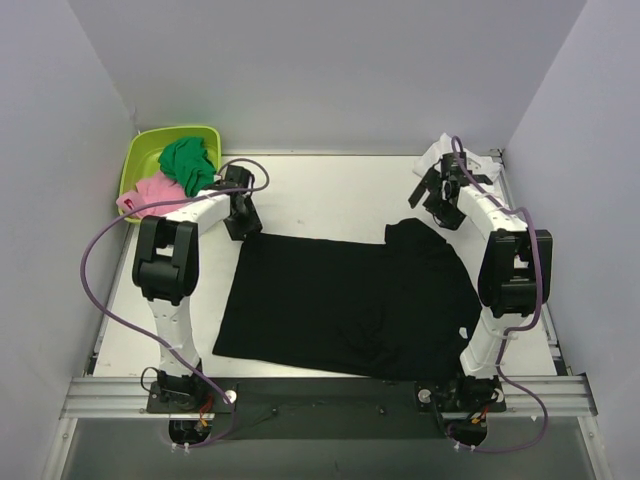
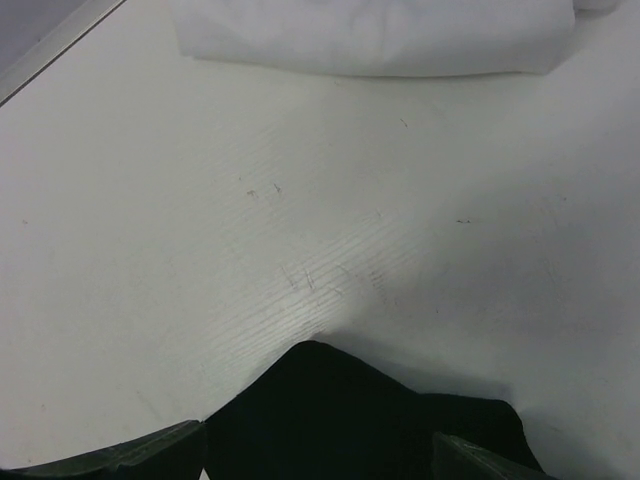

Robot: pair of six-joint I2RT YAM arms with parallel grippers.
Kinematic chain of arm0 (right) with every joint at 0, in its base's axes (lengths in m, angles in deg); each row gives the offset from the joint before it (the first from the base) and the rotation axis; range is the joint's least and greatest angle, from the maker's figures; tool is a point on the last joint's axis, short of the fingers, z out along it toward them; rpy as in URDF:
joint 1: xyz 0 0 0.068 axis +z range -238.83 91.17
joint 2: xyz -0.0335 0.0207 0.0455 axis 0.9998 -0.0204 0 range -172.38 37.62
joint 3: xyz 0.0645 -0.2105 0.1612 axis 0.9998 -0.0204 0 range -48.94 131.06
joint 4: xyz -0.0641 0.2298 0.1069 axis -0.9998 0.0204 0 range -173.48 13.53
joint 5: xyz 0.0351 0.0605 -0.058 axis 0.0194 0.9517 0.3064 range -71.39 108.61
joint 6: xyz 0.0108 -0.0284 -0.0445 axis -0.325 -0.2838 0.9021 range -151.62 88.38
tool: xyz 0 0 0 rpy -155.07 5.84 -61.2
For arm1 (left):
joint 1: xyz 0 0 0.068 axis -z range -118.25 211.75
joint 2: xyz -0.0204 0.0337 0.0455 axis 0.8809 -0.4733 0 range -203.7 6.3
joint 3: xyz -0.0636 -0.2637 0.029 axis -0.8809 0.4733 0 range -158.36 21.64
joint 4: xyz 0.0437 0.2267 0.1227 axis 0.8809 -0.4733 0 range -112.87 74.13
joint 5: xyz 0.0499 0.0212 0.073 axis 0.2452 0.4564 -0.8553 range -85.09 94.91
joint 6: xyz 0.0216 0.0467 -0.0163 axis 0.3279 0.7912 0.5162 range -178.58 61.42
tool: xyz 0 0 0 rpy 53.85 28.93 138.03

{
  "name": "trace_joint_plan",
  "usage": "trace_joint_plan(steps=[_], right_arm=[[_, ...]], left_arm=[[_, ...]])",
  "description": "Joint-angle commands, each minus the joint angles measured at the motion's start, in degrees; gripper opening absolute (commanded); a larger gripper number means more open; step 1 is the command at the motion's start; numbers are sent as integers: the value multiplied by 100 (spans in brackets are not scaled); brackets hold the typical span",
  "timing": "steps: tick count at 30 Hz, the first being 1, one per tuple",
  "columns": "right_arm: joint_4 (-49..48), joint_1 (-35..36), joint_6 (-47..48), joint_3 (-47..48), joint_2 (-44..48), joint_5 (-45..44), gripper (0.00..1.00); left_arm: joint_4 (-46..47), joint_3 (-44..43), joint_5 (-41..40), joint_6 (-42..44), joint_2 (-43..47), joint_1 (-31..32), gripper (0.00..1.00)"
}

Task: Fold and stack the t-shirts
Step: Grap the side of the flattened tshirt furthest away from the robot with both arms

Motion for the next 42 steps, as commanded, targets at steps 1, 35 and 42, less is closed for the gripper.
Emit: trace_joint_plan(steps=[1, 35, 42], right_arm=[[-92, 5, -35, -208, 236, 76, 95], [-39, -154, 247, 759, -1407, 120, 73], [-66, -162, 255, 486, -1284, 225, 63]], left_arm=[[-450, -46, -320, 40, -252, 148, 50], [-151, 666, -232, -145, 100, -80, 0], [-151, 640, -232, -154, 56, -142, 0]])
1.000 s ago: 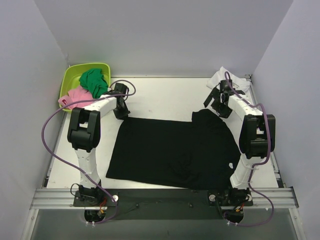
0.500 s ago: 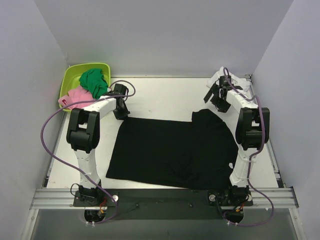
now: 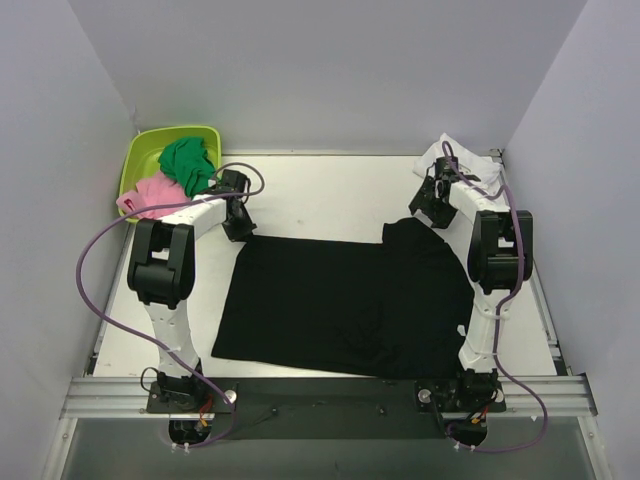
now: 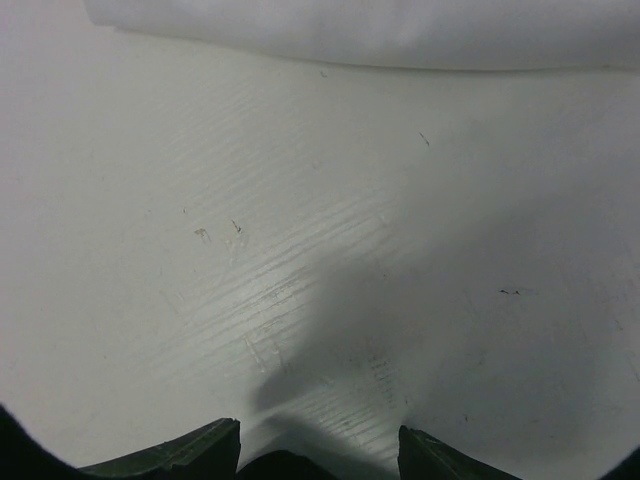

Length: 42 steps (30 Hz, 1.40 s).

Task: Fold and stack the t-shirts
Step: Grap the side of the flattened tshirt furthest away from the robot with both arms

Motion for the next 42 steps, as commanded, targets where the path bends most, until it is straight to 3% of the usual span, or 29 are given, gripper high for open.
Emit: trace_joint_plan(steps=[1, 6, 15, 18, 21, 30, 42], right_arm=[[214, -40, 54, -207, 108, 108, 63], [82, -23, 10, -470, 310, 380, 60], [38, 188, -51, -576, 425, 758, 39], [56, 241, -86, -620, 442, 750, 24], [82, 250, -104, -646, 469, 688, 0], [152, 372, 203, -778, 1241, -5, 0], [178, 689, 599, -1279, 3113, -1017, 0]], left_arm=[[-347, 211, -62, 21, -183, -102, 0], [-330, 238, -53, 12, -192, -111, 0], [-312, 290, -27, -5, -183, -120, 0], [-303, 308, -27, 4, -156, -129, 0], [-304, 308, -18, 4, -139, -138, 0], [-312, 413, -97, -58, 265, -155, 0], [-339, 1151, 0, -102, 1794, -480, 0]])
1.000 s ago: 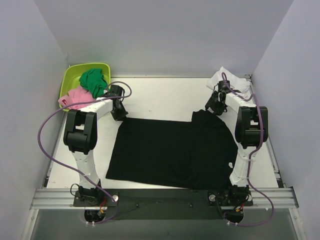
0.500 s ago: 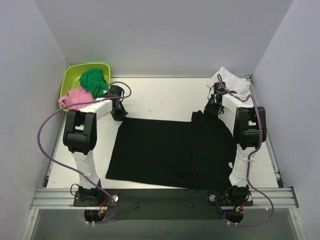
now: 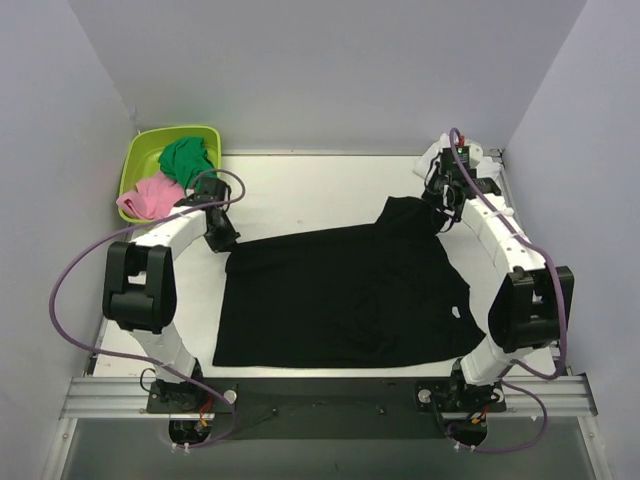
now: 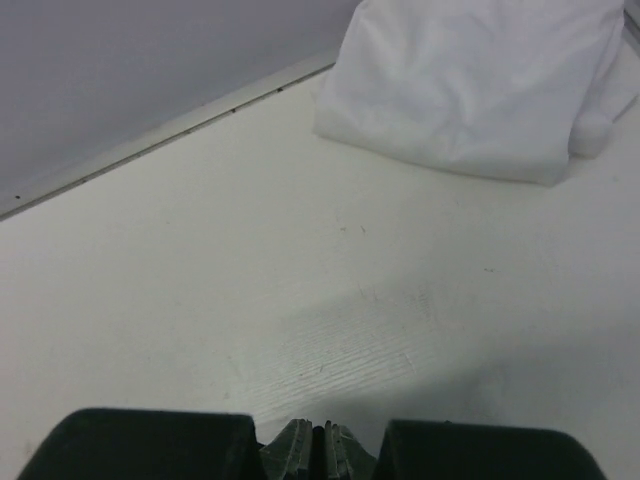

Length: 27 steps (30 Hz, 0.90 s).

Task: Fold and stack the t-shirts
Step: Grap the side of the flattened tshirt furthest away from the robot with both arms, then fold the other side of the tshirt into a rectangle

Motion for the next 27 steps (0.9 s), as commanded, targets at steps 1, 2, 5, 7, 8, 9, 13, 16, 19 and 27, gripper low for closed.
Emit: trace_joint_plan(steps=[1, 2, 5, 7, 8, 9, 13, 16, 19, 27], right_arm=[[190, 171, 225, -334, 667, -549, 0], [190, 224, 252, -423, 783, -671, 0], [198, 312, 243, -748, 1205, -795, 0], [251, 339, 226, -1002, 1477, -822, 0], [269, 365, 208, -1091, 1582, -839, 0], [304, 365, 191, -1205, 1784, -874, 0], [374, 497, 155, -1767, 2373, -945, 0], [550, 611, 94, -2224, 2927, -1147, 0], [743, 699, 6, -2673, 3489, -1182, 0], [1384, 1349, -626, -3552, 4492, -1331, 0]], left_arm=[[-52, 255, -55, -60, 860, -159, 0], [-52, 317, -63, -60, 950, -185, 0], [-43, 554, -37, -17, 1310, -264, 0], [-52, 713, 7, 27, 1530, -282, 0], [-78, 774, 15, 36, 1609, -282, 0], [-87, 879, 68, 45, 1740, -282, 0], [-26, 1256, 173, 36, 2145, -265, 0], [-17, 1617, 191, 36, 2558, -256, 0], [-43, 1864, 183, 71, 2971, -256, 0], [-184, 2506, 103, -34, 3771, 174, 0]])
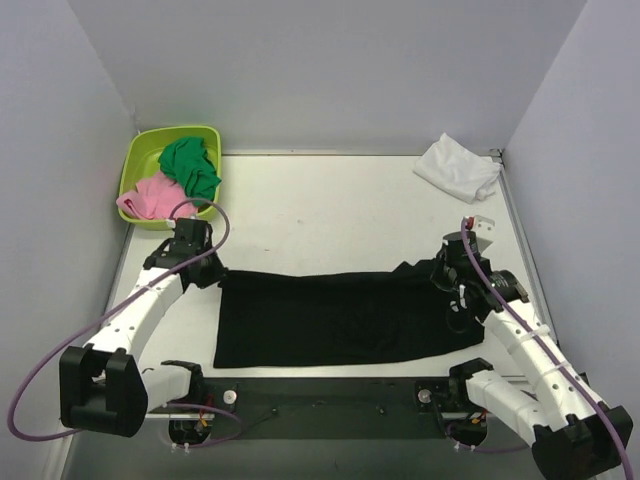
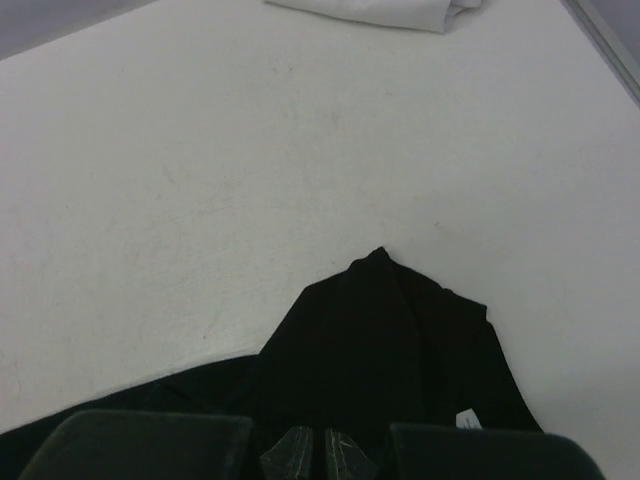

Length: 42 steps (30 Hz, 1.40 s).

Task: Fold and stack the t-shirts
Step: Fold the other side of the tshirt into a rectangle

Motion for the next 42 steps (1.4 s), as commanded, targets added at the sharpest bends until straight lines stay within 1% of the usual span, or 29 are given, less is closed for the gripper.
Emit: trace_joint_plan(steps=[1, 2, 6, 10, 14, 18, 21, 22, 24, 25, 26, 27, 28, 29, 30, 31, 32, 34, 35, 36, 37, 38, 39, 42], right_arm=[[572, 437, -519, -398, 285, -438, 0], [668, 578, -668, -460, 303, -543, 0], [748, 772, -959, -777, 391, -623, 0], [827, 904, -1153, -900, 408, -640, 0], [1107, 992, -1258, -892, 505, -737, 0], [1433, 1080, -1452, -839, 663, -711, 0], [1775, 1404, -1732, -813, 716, -851, 0], [1881, 1614, -1846, -804, 733, -965, 0], [2110, 1791, -2093, -804, 821, -1071, 0], [2171, 1870, -2172, -795, 848, -1080, 0], [2294, 2019, -2321, -804, 874, -1106, 8], [2356, 2081, -2383, -812, 909, -1115, 21], [2435, 2152, -2436, -778, 918, -1159, 36], [2566, 2274, -2489, -734, 936, -1203, 55], [2620, 2319, -2489, -690, 979, -1299, 62], [2655, 2354, -2463, -611, 988, -1387, 69], [2681, 2389, -2428, -462, 1006, -1466, 74], [2682, 2390, -2261, -260, 971, -1729, 76], [2682, 2390, -2217, -41, 919, -1817, 78], [2655, 2390, -2147, 65, 762, -1905, 78], [2638, 2381, -2007, 153, 656, -2071, 79], [2568, 2390, -1927, 241, 541, -2195, 80], [2489, 2355, -1866, 303, 297, -2283, 81], [1972, 2144, -1523, 330, -143, -2144, 82]], left_arm=[[-160, 180, -137, -123, 329, 258, 0], [-195, 233, -181, -168, 373, 328, 0], [-283, 523, -391, -449, 662, 872, 0], [-371, 769, -550, -791, 927, 1136, 0], [-512, 989, -691, -915, 1173, 1155, 0], [-529, 1261, -603, -1073, 1594, 1155, 0], [-591, 1437, -568, -1249, 1962, 1155, 0], [-634, 1455, -559, -1275, 2060, 1172, 0], [-696, 1429, -594, -1380, 2323, 1199, 0], [-792, 1403, -603, -1390, 2385, 1207, 2], [-837, 1359, -620, -1390, 2421, 1199, 3], [-898, 1245, -638, -1381, 2439, 1199, 4], [-977, 1201, -664, -1372, 2439, 1199, 5], [-1030, 1157, -656, -1346, 2421, 1199, 6], [-1074, 1095, -647, -1311, 2378, 1207, 7], [-1092, 982, -656, -1276, 2351, 1199, 10], [-1092, 885, -708, -1241, 2316, 1199, 23], [-1083, 578, -778, -1126, 2211, 1199, 39], [-1083, 472, -831, -1083, 2202, 1199, 64], [-1092, 384, -866, -1021, 2167, 1199, 76], [-1083, 278, -927, -994, 2158, 1199, 84], [-1074, 138, -1015, -968, 2166, 1199, 87], [-1031, 67, -1042, -907, 2184, 1199, 89], [-750, -30, -938, -837, 2184, 1199, 90]])
